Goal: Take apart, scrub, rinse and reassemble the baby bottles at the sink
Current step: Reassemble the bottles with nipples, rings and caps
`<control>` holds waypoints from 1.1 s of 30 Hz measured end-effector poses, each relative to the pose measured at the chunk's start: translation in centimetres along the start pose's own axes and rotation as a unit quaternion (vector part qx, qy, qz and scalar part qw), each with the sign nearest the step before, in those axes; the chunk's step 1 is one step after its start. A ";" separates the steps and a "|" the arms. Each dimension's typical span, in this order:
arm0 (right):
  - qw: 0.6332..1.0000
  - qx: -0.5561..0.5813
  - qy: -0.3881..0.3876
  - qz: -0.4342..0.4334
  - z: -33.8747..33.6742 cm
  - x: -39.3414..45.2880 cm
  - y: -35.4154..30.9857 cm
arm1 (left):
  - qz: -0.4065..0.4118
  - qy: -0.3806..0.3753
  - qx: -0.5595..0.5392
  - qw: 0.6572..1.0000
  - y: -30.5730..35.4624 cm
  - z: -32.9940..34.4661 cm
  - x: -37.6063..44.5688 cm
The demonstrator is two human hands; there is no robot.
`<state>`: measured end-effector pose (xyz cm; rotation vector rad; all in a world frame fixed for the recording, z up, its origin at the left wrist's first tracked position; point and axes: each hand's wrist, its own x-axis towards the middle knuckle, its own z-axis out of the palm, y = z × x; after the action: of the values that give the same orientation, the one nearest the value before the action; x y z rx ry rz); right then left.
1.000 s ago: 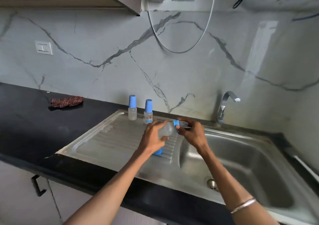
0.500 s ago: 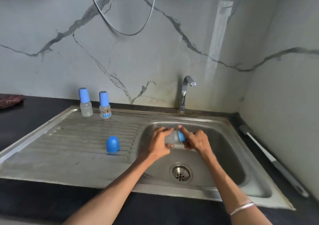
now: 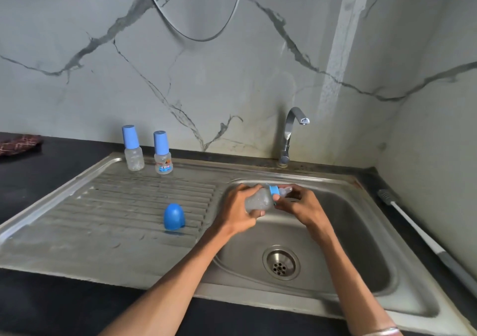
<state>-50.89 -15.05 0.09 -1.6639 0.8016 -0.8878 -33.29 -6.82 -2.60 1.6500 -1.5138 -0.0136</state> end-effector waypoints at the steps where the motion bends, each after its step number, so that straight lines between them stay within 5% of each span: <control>1: 1.000 0.010 0.005 0.012 -0.1 0.0 0.0 | 0.011 0.002 0.001 1.000 0.2 0.1 -0.1; 8: 0.993 -0.024 0.096 0.069 0.8 -0.3 -1.1 | 0.048 0.006 0.019 0.999 1.2 0.1 -0.2; 16: 0.998 0.057 -0.018 0.018 -0.8 -0.2 -0.5 | 0.030 0.010 -0.009 0.999 1.2 0.1 0.1; 27: 0.996 -0.014 0.076 0.040 0.6 -0.1 -1.6 | 0.065 0.034 -0.023 0.997 0.7 0.3 -0.2; 33: 0.998 -0.063 0.007 0.013 -0.3 0.2 -1.0 | 0.035 0.034 -0.034 0.998 0.6 0.2 0.2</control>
<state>-50.99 -15.13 1.16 -1.7535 0.9028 -0.8465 -33.84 -7.04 -2.23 1.5282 -1.5018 0.0287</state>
